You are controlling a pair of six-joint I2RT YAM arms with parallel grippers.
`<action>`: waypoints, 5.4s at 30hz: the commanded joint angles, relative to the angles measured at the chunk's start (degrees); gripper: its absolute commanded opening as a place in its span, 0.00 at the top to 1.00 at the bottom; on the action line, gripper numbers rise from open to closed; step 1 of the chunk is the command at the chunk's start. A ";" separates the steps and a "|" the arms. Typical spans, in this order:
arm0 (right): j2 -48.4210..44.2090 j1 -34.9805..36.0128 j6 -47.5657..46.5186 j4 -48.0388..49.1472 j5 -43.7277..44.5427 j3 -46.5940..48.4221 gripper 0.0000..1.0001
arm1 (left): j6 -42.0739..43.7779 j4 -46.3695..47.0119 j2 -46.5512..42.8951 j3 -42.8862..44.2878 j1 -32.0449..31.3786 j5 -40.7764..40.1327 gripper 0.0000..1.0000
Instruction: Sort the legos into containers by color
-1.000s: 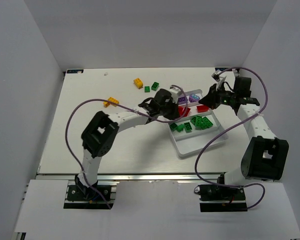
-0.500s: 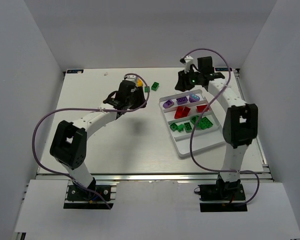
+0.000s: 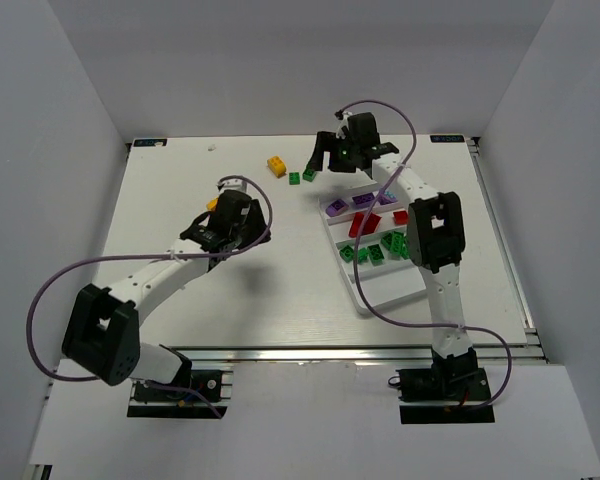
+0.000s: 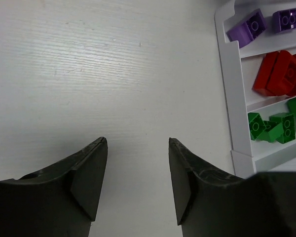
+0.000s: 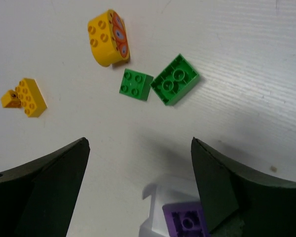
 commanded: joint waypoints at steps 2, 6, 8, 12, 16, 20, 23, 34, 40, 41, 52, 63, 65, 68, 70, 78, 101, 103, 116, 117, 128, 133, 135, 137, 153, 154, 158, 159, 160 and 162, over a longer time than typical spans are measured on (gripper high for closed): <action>3.31 0.25 12.81 8.06 2.34 6.45 0.11 | -4.21 -0.71 -6.91 -2.84 0.21 -3.75 0.37; 6.82 2.10 13.88 9.47 6.73 9.71 0.11 | -4.39 -2.38 -9.46 -3.36 0.21 -5.59 0.37; 8.32 3.06 11.77 10.44 8.40 10.15 0.11 | -4.39 -2.65 -10.43 -3.63 0.21 -6.73 0.36; 9.20 3.68 7.12 12.63 8.41 9.80 0.11 | -4.48 -1.60 -10.26 -4.86 0.21 -7.00 0.34; 8.33 3.68 1.50 16.23 5.53 9.62 0.11 | -3.52 0.16 -8.06 -4.42 0.21 -6.30 0.36; 2.80 2.90 -8.78 25.80 -4.22 0.96 0.11 | -1.58 2.09 -5.25 -2.58 0.29 -5.68 0.68; -1.33 1.23 -15.38 28.72 -16.26 -2.50 0.11 | -0.87 4.55 -1.74 -1.26 1.17 -3.41 0.72; -12.60 -6.05 -20.60 17.76 -28.83 -8.24 0.24 | 5.89 -3.60 29.97 31.32 2.76 3.81 0.29; -20.32 -10.64 -17.33 20.98 -32.99 -18.73 0.96 | 7.83 -9.50 46.24 50.91 2.84 1.87 0.29; -21.55 -11.08 -17.59 21.60 -33.34 -20.25 0.92 | 7.91 -9.68 47.65 52.69 2.84 1.79 0.30; -27.88 -15.48 -11.44 26.26 -35.89 -29.49 0.76 | 6.77 -8.19 59.88 66.42 2.84 -0.84 0.32; -29.29 -16.79 -8.01 29.25 -37.04 -31.95 0.74 | 6.77 -5.91 65.15 70.90 2.93 -6.39 0.35; -29.47 -16.88 -7.66 29.51 -37.12 -32.13 0.74 | 6.69 -6.16 66.29 72.65 2.84 -6.47 0.35; -29.99 -17.06 -7.31 29.78 -37.21 -32.56 0.74 | 6.34 -6.61 68.23 74.15 2.84 -6.56 0.38; -30.17 -17.15 -7.13 29.95 -37.30 -32.92 0.74 | 6.07 -6.08 68.41 73.72 2.84 -6.74 0.40; -30.61 -17.15 -6.69 30.13 -37.39 -34.06 0.74 | 7.12 -4.24 65.60 67.66 2.84 -6.65 0.73; -37.99 -17.93 -21.36 17.75 -37.30 -40.56 0.72 | 8.53 25.65 19.71 12.45 -2.86 37.20 0.97; -38.69 -18.46 -23.38 16.61 -38.35 -40.65 0.71 | 8.62 25.82 20.24 12.98 -5.67 37.64 0.96; -44.23 -23.82 -26.56 12.20 -37.48 -44.34 0.66 | 7.30 22.67 34.74 27.91 -14.56 35.28 0.73; -44.50 -24.09 -26.64 12.20 -37.39 -44.69 0.66 | 7.21 22.23 36.40 28.79 -15.17 35.36 0.72; -47.05 -25.41 -27.43 11.59 -36.68 -47.95 0.63 | 9.05 14.49 41.43 38.46 -17.02 34.84 0.42; -47.05 -25.50 -27.35 11.59 -36.68 -48.12 0.63 | 10.46 12.03 41.07 40.22 -17.02 33.35 0.41; -47.13 -25.50 -27.43 11.59 -36.68 -48.30 0.63 | 11.34 10.89 40.72 40.75 -16.76 31.59 0.42; -47.31 -25.67 -27.61 11.50 -36.60 -48.56 0.63 | 11.08 10.01 40.11 40.58 -15.19 28.52 0.45; -47.58 -26.02 -28.93 11.06 -36.77 -50.67 0.62 | 18.01 -2.11 45.28 53.39 -1.03 0.83 0.33; -47.49 -26.02 -29.02 11.06 -36.86 -50.76 0.62 | 18.81 -3.52 46.68 55.24 -0.85 0.65 0.32; -47.22 -26.11 -28.75 11.32 -36.95 -50.85 0.62 | 21.18 -2.74 52.05 60.00 0.64 1.43 0.29; -47.22 -26.03 -28.67 11.50 -36.95 -50.85 0.62 | 21.62 -2.39 52.58 60.44 0.82 1.52 0.28; -47.14 -26.11 -28.58 11.50 -36.95 -50.76 0.62 | 22.06 -2.21 53.46 60.96 0.82 1.35 0.27; -46.79 -26.11 -28.66 11.67 -36.95 -50.59 0.62 | 23.56 -2.12 55.73 63.33 0.91 1.78 0.27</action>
